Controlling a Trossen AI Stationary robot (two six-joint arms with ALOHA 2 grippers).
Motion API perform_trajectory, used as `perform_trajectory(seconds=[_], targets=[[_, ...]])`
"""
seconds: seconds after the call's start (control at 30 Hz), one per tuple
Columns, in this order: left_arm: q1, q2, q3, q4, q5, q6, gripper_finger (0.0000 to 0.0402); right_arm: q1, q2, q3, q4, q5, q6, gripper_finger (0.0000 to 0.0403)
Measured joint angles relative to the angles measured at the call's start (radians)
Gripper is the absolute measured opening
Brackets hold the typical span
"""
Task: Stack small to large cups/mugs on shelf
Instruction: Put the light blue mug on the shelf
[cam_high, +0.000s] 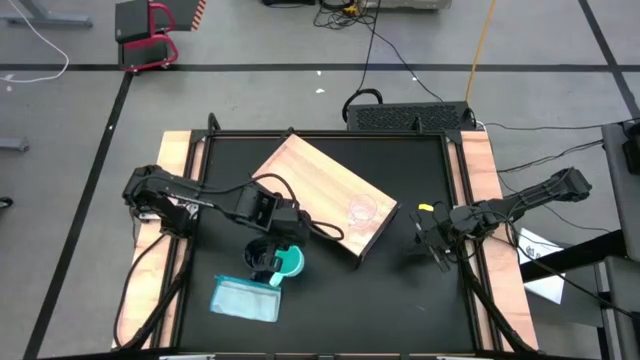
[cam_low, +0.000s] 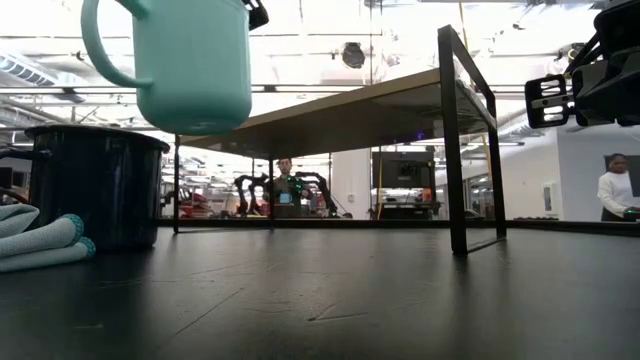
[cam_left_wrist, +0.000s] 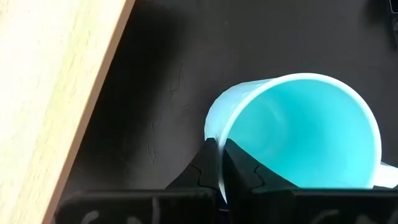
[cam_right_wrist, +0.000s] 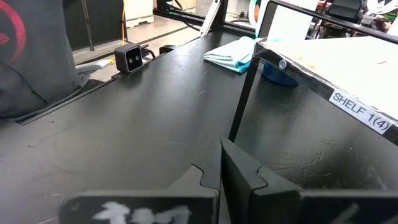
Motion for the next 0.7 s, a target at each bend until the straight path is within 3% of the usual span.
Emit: perform_trajectory(seconds=[0.4, 0.7], targets=[[0.012, -0.121, 0.001, -0.003, -0.037, -0.032, 0.0003, 0.0, 0.0, 0.0, 0.0, 0.0, -0.006, 0.0], [0.094, -0.149, 0.001, -0.086, -0.035, -0.058, 0.0003, 0.0, 0.0, 0.0, 0.002, 0.0, -0.011, 0.0]])
